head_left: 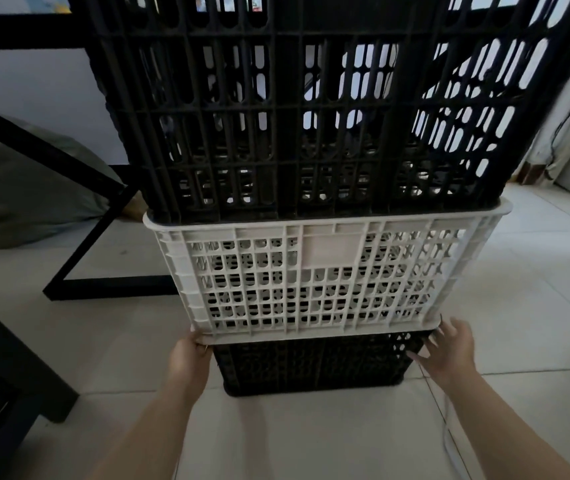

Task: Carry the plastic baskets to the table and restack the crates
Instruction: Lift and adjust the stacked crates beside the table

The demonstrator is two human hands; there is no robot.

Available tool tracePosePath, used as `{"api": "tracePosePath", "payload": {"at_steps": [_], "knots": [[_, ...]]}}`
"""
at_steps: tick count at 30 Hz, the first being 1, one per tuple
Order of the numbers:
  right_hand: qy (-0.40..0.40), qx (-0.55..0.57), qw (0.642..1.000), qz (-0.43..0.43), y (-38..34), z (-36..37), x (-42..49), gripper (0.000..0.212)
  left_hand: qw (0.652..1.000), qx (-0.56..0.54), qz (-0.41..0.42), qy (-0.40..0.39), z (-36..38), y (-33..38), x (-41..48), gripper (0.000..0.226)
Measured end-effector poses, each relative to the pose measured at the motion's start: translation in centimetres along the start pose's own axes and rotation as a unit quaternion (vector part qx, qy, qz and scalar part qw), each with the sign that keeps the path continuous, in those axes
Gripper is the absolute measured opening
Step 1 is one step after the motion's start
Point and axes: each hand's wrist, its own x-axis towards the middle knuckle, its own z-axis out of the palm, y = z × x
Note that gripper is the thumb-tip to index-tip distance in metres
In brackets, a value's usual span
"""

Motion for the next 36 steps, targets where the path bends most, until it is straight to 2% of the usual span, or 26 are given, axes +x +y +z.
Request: {"api": "tracePosePath", "payload": {"at_steps": [2, 3, 10, 13, 15, 18, 25, 33, 36], "knots": [[0.020, -0.054, 0.998, 0.007, 0.0, 0.6, -0.1, 0.056, 1.000, -0.014, 0.023, 0.006, 0.3, -1.0, 0.0, 0.036], [0.034, -0.079, 0.996, 0.008, 0.1, 1.0, -0.1, 0.061, 0.999, -0.022, 0.027, 0.023, 0.7, -1.2, -0.1, 0.031], [0.047, -0.203, 0.977, -0.038, 0.3, -0.1, 0.4, 0.041, 0.988, -0.120, 0.045, 0.090, 2.1, -3.0, -0.1, 0.026], [0.047, -0.230, 0.971, -0.039, 0.2, -0.2, 0.3, 0.041, 0.986, -0.140, 0.038, 0.088, 2.0, -3.1, -0.2, 0.036], [0.051, -0.228, 0.972, -0.037, 0.2, -0.1, 0.4, 0.042, 0.986, -0.142, 0.037, 0.078, 1.5, -3.2, 0.2, 0.041], [0.063, -0.227, 0.971, -0.030, 0.1, 0.0, 0.3, 0.042, 0.988, -0.131, 0.039, 0.066, 1.2, -3.1, 0.0, 0.034], [0.075, -0.247, 0.966, -0.030, 0.2, -0.1, 0.5, 0.051, 0.985, -0.149, 0.030, 0.086, 1.2, -2.8, -0.7, 0.032], [0.077, -0.251, 0.963, -0.056, 0.7, -0.7, 0.9, 0.049, 0.984, -0.142, 0.020, 0.102, 1.0, -3.0, 0.0, 0.019], [0.075, -0.226, 0.970, -0.054, 0.5, -0.7, 0.9, 0.050, 0.986, -0.141, 0.020, 0.083, 1.0, -2.8, -0.4, 0.026]]}}
